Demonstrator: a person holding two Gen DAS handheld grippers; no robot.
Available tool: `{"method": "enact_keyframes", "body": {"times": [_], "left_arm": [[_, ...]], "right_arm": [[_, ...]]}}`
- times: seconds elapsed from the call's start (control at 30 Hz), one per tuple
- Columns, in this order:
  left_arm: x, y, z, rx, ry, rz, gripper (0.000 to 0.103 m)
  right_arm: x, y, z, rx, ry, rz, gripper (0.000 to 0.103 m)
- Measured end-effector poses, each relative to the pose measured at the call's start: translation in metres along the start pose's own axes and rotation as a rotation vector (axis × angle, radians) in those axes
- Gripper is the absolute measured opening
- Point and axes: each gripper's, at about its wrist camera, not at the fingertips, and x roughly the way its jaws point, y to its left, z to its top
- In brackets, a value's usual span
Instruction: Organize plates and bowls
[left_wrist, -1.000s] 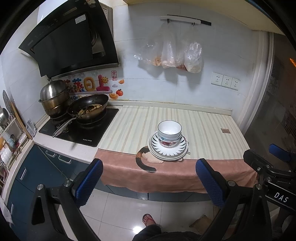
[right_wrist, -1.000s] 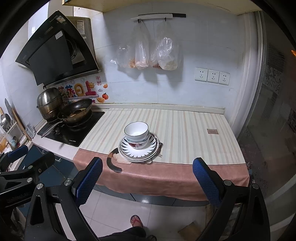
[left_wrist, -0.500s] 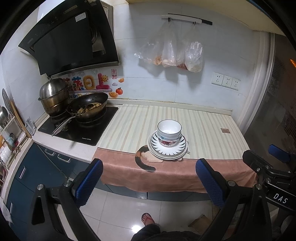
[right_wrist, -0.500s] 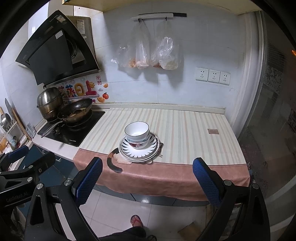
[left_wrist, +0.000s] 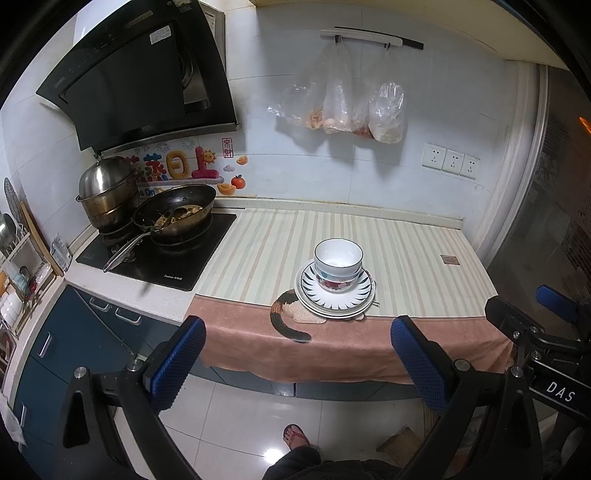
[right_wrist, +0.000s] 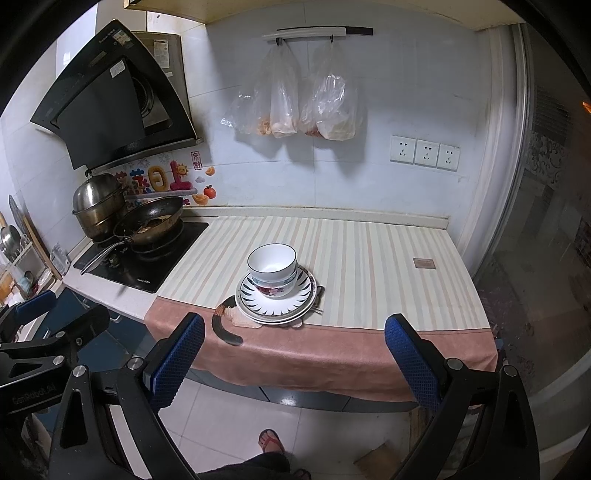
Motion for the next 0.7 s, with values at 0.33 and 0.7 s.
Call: {"method": "enact_keyframes", "body": {"times": [0.33,0.7], "left_arm": [[0.0005,0.0034,0.0013,0.004,-0.002,-0.005,0.103],[0.0012,0.004,0.0021,0.002,0.0,-0.005,0.103]], "right_arm": [[-0.0001,0.0007,0.0005,-0.004,0.0,-0.003,0.1],[0.0026,-0.002,0.0023,-0.007,-0.002,-0.004,0.1]]}}
